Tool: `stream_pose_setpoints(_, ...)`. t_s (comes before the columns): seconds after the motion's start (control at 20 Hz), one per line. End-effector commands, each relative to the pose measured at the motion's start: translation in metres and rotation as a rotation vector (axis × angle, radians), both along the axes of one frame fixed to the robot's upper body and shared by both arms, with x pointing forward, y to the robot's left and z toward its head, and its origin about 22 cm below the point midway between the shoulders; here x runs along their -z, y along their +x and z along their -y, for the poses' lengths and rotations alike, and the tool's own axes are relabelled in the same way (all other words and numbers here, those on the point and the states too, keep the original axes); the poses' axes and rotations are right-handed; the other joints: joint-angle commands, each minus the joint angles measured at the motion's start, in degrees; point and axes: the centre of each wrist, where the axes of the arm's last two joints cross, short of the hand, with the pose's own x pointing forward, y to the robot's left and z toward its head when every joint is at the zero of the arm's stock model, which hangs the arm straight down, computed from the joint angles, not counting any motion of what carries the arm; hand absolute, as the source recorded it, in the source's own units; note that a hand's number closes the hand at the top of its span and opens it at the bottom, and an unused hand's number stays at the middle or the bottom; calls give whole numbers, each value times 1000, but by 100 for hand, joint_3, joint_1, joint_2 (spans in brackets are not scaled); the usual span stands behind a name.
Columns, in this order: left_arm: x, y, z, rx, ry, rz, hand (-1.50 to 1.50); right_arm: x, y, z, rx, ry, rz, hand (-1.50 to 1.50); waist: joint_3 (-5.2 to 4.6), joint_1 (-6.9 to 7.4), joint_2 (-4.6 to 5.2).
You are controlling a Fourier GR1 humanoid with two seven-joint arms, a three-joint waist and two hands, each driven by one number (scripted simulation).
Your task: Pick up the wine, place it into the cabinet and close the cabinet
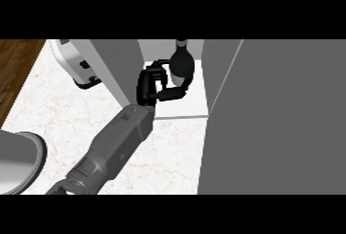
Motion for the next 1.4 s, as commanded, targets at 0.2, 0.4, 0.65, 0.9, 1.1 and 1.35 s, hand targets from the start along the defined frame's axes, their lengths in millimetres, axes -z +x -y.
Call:
stream_pose_setpoints(0.2, -1, 14, -9, -36, 133, -67, 150, -13, -1, -11, -37, -17, 25, -150, -2, -79, 43)
stream_pose_setpoints(0.4, 20, 5, -21, -47, 130, -60, 150, -10, 7, -7, -42, -16, 27, -150, -8, -175, 97)
stream_pose_setpoints(0.65, 28, -2, -21, -68, 152, -100, 150, -13, 10, -5, -77, -13, 34, -150, -8, -293, 103)
stream_pose_setpoints(0.9, 27, 1, -25, -68, 155, -89, 150, -9, 8, -11, -43, 11, 48, -150, -11, -294, 113)
stream_pose_setpoints(1.1, 43, -10, -29, -72, 164, -69, 150, -14, 13, -18, -82, 20, 48, -150, -19, -389, 147)
stream_pose_setpoints(1.35, 37, -5, -29, -78, 156, -34, 150, -11, 9, -15, -84, 18, 30, -150, -13, -383, 132)
